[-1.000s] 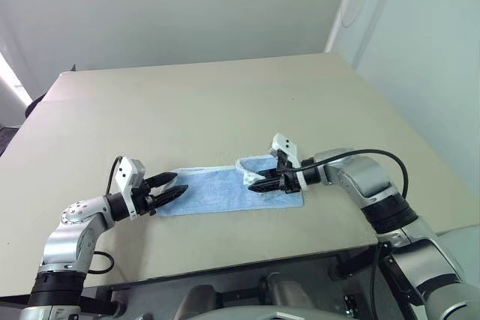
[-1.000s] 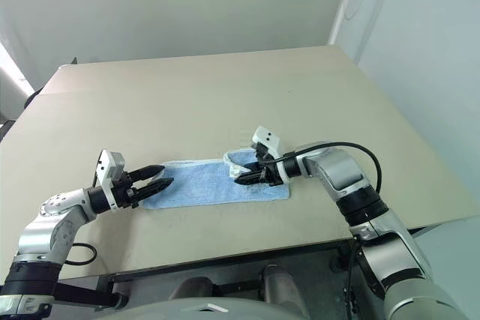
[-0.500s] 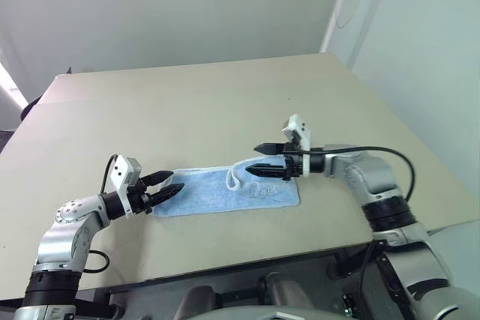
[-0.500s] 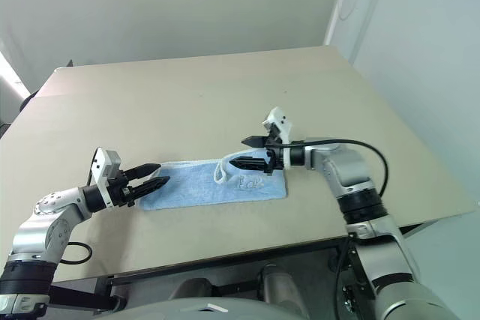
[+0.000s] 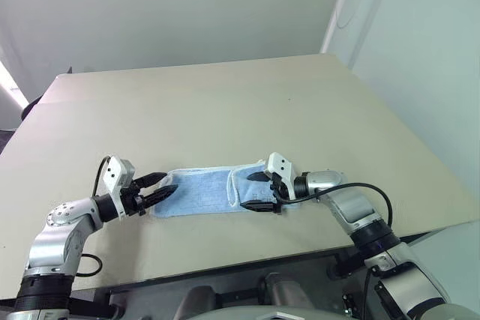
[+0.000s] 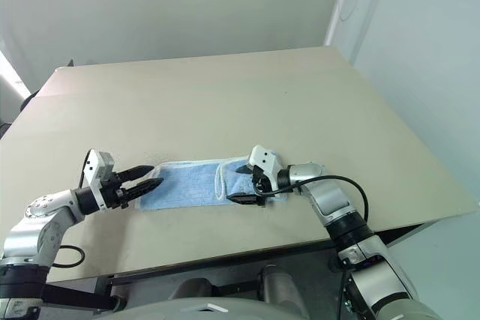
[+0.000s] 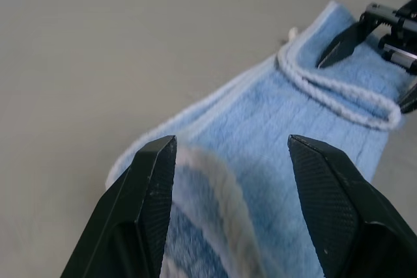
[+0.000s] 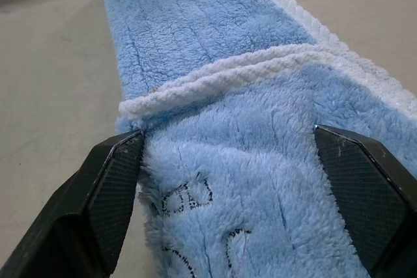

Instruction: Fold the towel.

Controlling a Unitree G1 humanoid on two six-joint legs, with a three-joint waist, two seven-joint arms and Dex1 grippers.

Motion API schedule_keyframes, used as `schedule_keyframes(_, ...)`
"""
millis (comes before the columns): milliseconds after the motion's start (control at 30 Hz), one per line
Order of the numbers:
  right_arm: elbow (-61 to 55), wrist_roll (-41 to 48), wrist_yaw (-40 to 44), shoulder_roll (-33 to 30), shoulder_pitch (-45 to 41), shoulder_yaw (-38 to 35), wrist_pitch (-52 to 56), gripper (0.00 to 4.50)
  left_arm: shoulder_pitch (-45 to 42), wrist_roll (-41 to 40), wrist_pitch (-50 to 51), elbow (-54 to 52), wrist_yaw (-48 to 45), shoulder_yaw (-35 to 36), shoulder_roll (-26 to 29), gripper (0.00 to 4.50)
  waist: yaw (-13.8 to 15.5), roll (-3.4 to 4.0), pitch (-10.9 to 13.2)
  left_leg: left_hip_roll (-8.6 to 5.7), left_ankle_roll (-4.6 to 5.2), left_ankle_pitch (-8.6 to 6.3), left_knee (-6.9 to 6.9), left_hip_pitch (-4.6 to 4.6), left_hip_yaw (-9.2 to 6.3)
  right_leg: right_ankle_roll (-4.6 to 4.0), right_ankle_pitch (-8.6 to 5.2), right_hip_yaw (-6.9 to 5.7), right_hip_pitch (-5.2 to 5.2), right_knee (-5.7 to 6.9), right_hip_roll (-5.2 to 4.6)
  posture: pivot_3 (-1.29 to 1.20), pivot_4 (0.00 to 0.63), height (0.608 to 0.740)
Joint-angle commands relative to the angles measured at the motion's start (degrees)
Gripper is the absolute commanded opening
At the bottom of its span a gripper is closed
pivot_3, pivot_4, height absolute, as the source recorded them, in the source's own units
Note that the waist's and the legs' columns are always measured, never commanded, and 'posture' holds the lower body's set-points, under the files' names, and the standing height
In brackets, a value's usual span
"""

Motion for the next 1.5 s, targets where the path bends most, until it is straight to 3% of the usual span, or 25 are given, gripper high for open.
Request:
schedule_keyframes(33, -2.63, 5.1, 0.51, 0.74, -2.93, -5.03, 4.03, 4.35, -0.85, -1.55, 3.99, -1.85, 1.87, 2.6, 1.87, 2.87, 0.01, 0.01, 0.0, 0.01, 0.0, 0.0, 0.0, -0.01, -0.01, 0.0, 0.0, 0.0, -0.01, 0.02, 0.01, 0.0, 0.0, 0.74)
schedule_keyframes(167, -5.34, 9.61, 1.66, 0.9, -3.17, -7.93, 8.21, 4.48, -2.5, -2.93, 8.96, 0.24, 2.49, 3.94, 3.22, 3.04, 0.04, 0.01, 0.0, 0.01, 0.0, 0.0, -0.01, -0.02, -0.05, 0.01, 0.02, -0.02, -0.02, 0.04, 0.01, 0.0, 0.0, 0.74)
schedule_keyframes(333, -7.19, 10.03, -0.94, 1.48, -2.51, -8.13, 10.47, 4.5, -4.14, -3.16, 17.75, 3.05, 4.09, 2.99, 5.13, 4.44, 0.02, 0.01, 0.0, 0.0, 0.0, 0.0, -0.01, -0.03, -0.05, 0.01, 0.02, -0.03, -0.03, 0.02, -0.02, 0.0, 0.0, 0.74)
schedule_keyframes(667, -5.78, 9.63, -6.29, 2.39, -3.42, -8.96, 12.19, 4.5, -8.23, -3.7, 33.69, 4.27, 5.98, -2.73, 4.15, 4.48, 0.12, 0.11, -0.06, -0.04, 0.0, 0.0, -0.01, 0.0, -0.05, 0.09, 0.06, -0.02, 0.0, 0.04, -0.05, 0.0, 0.0, 0.74)
schedule_keyframes(1133, -2.24, 6.76, -11.08, 3.06, -4.7, -8.54, 11.21, 4.5, -13.09, -2.11, 38.06, 4.12, 0.15, -12.47, 3.13, 4.48, 0.45, 0.62, -0.39, -0.77, 0.0, 0.0, -0.01, 0.01, -0.15, 0.34, -0.16, 0.0, 0.18, 0.03, -0.89, 0.0, 0.0, 0.74)
schedule_keyframes(1233, -1.59, 6.23, -12.15, 3.51, -4.68, -8.92, 10.79, 4.5, -13.03, -1.8, 37.82, 4.5, -0.17, -12.26, 3.31, 3.85, 0.34, 0.6, -0.4, -0.91, 0.04, -0.02, 0.0, -0.03, -0.15, 0.47, -0.13, 0.02, 0.19, -0.03, -1.03, 0.0, 0.0, 0.74)
schedule_keyframes(1500, 0.8, 5.13, -14.7, 4.39, -5.15, -9.65, 10.02, 4.5, -12.56, -3.67, 38.36, 3.81, -1.99, -9.28, 4.44, 1.24, 0.18, 0.6, -0.4, -0.94, 0.17, -0.1, -0.04, -0.09, -0.18, 0.7, -0.12, 0.07, 0.12, -0.04, -1.08, 0.0, 0.0, 0.74)
